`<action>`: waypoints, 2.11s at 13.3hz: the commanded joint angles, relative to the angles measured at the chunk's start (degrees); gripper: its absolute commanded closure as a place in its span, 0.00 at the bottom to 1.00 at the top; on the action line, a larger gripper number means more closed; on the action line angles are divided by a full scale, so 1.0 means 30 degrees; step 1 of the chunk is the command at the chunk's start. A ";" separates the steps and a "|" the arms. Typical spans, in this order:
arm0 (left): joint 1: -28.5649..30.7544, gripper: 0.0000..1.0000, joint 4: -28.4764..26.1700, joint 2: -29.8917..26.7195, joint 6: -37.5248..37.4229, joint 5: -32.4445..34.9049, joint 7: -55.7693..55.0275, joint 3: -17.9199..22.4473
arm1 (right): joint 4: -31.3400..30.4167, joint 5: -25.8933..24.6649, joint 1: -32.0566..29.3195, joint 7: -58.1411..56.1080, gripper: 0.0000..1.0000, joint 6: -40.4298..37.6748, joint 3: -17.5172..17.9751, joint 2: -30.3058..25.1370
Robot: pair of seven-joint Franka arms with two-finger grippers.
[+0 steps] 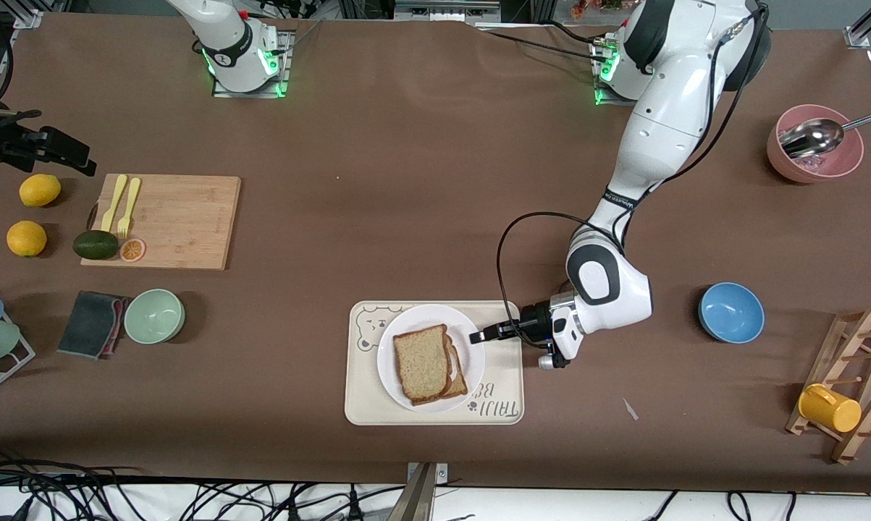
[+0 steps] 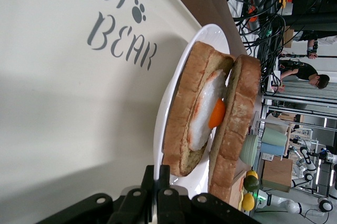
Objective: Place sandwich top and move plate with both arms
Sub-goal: 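Push the plate further onto the tray with the left gripper, then open the left gripper and pull it away from the plate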
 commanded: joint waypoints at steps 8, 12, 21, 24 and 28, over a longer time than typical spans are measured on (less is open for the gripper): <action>-0.0213 0.01 0.0762 0.0372 -0.0056 0.0722 -0.0293 0.0126 | -0.0226 0.0117 -0.0056 -0.0002 0.00 -0.0105 0.0085 -0.0251; 0.0109 0.00 0.0762 -0.0184 -0.0056 0.3173 -0.0467 0.0184 | -0.0226 0.0117 -0.0056 -0.0002 0.00 -0.0105 0.0085 -0.0251; 0.1104 0.00 0.0147 -0.3258 -0.0494 0.8294 -0.3738 0.1121 | -0.0226 0.0117 -0.0056 -0.0002 0.00 -0.0105 0.0085 -0.0251; 0.1426 0.00 -0.0086 -0.4342 -0.1545 1.3128 -0.6963 0.1472 | -0.0226 0.0117 -0.0056 -0.0002 0.00 -0.0105 0.0085 -0.0251; 0.3065 0.00 -0.0321 -0.6479 -0.5464 1.7909 -0.9076 0.1473 | -0.0226 0.0117 -0.0056 -0.0002 0.00 -0.0105 0.0085 -0.0251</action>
